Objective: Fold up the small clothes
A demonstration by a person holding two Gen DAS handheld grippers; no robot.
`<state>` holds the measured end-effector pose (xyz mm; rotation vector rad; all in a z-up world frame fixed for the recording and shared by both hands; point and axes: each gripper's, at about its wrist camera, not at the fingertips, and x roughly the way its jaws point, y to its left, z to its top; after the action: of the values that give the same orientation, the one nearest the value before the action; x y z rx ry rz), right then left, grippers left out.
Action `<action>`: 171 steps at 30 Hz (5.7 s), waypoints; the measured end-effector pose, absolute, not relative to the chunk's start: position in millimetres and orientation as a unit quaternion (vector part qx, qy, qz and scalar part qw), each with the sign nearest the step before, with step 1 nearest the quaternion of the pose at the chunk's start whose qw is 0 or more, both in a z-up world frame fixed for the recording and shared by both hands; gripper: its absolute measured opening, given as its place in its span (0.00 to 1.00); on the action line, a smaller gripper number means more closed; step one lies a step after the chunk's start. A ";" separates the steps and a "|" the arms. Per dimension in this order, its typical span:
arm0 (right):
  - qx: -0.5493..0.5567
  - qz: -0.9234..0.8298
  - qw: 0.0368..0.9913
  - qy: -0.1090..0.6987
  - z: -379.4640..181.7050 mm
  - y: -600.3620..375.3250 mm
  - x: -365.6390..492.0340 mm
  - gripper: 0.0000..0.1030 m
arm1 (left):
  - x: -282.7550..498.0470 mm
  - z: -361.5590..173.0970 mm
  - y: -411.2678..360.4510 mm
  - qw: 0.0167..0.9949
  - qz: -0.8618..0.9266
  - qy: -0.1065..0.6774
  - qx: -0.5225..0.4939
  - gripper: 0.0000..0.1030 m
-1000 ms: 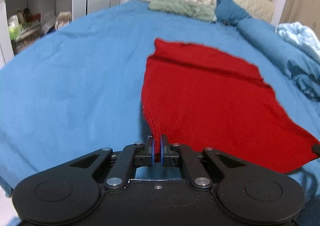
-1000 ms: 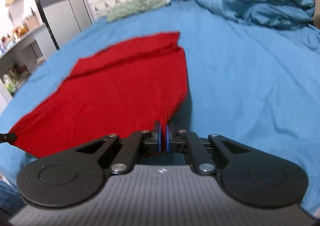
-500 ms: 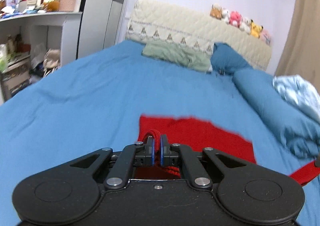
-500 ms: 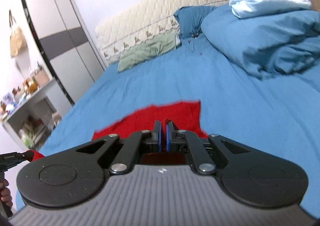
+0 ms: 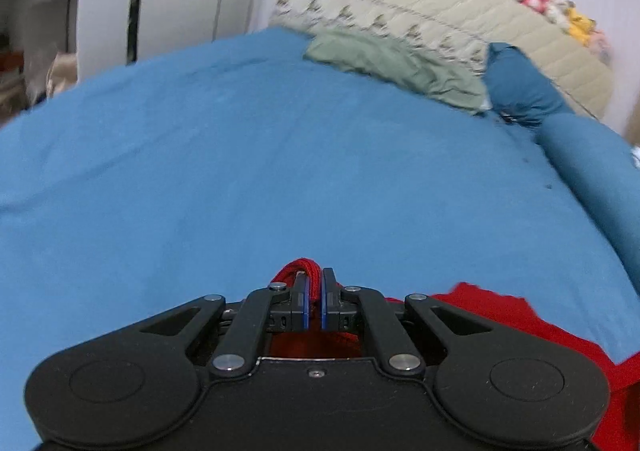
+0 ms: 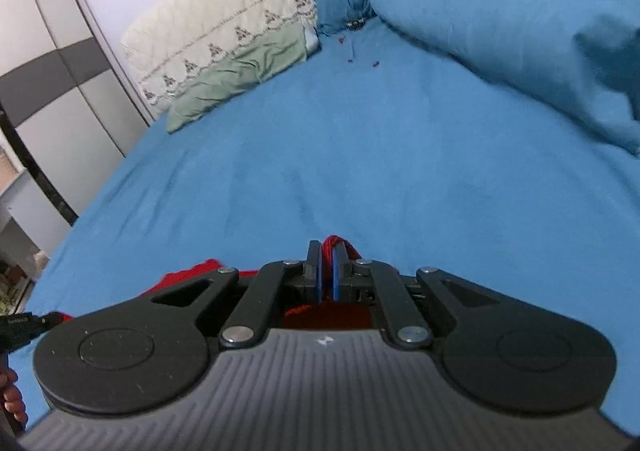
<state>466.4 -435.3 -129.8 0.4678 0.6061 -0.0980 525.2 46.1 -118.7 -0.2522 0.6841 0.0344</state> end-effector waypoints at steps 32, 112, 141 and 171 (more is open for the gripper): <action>0.199 -0.045 0.901 0.384 -158.6 -399.1 380.2 0.90 | 406.4 -138.6 25.2 0.917 -0.032 0.398 0.002 0.70; -0.011 0.071 0.890 0.451 -165.3 -182.0 329.9 0.83 | 385.8 -140.5 118.7 0.874 -0.073 0.473 -0.081 0.97; -0.056 0.072 0.901 0.425 -158.0 -196.0 351.9 0.75 | 375.5 -146.1 128.7 0.888 -0.058 0.457 0.019 0.83; 0.200 0.133 0.830 0.503 -133.1 -217.2 499.7 0.36 | 493.8 -121.3 109.3 0.840 -0.149 0.504 -0.135 0.25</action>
<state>499.7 -217.2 -133.1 0.4244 1.0674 0.2819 493.8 109.3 -121.3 -0.2855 1.0655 -0.3155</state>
